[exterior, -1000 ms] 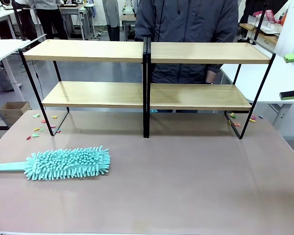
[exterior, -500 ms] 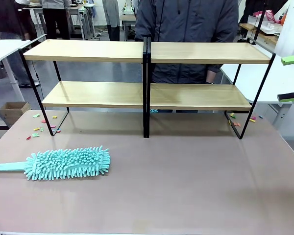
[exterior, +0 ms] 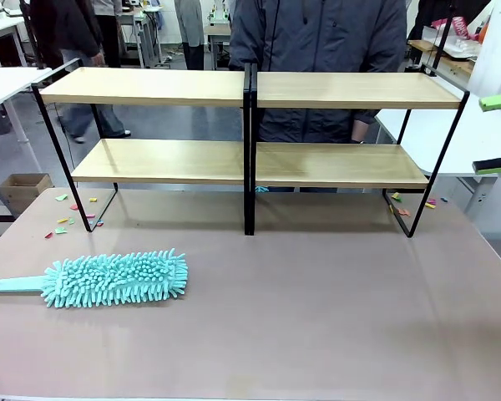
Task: Clean the shelves.
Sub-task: Place the Duster on the table.
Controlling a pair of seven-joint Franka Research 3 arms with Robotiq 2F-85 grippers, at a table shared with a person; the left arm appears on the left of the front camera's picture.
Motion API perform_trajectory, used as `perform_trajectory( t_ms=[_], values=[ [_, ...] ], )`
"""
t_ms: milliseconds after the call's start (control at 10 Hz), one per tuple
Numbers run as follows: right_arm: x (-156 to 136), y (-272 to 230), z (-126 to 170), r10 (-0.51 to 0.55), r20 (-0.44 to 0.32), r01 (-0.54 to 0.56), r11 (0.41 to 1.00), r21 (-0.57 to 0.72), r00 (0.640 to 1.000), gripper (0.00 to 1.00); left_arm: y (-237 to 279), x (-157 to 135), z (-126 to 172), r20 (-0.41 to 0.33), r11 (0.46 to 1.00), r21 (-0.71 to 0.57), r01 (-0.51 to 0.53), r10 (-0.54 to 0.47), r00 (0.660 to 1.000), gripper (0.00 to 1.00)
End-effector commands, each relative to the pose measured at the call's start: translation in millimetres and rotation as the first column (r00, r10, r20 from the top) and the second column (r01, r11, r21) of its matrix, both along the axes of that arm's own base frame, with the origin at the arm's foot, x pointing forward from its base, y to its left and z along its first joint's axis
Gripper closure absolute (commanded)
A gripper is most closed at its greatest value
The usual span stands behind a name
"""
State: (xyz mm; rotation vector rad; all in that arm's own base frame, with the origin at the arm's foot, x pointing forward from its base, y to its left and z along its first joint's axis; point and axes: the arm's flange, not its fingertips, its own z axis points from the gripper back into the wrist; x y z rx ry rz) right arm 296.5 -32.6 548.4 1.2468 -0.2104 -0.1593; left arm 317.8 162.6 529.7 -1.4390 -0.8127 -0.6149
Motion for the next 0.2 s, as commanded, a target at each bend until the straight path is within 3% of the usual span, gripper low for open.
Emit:
perform_trajectory(
  t_ms=[0,100],
  values=[
    [0.0,-1.0,1.6,0.003,0.009,-0.003,1.000,0.015,1.000,0.00,1.6,-2.9,-1.3,0.013,1.000,0.012,0.011,-0.011,1.000,0.00],
    [0.0,-1.0,1.6,0.003,0.009,-0.003,1.000,0.015,1.000,0.00,1.6,-2.9,-1.3,0.013,1.000,0.012,0.011,-0.011,1.000,0.00]
  ],
)
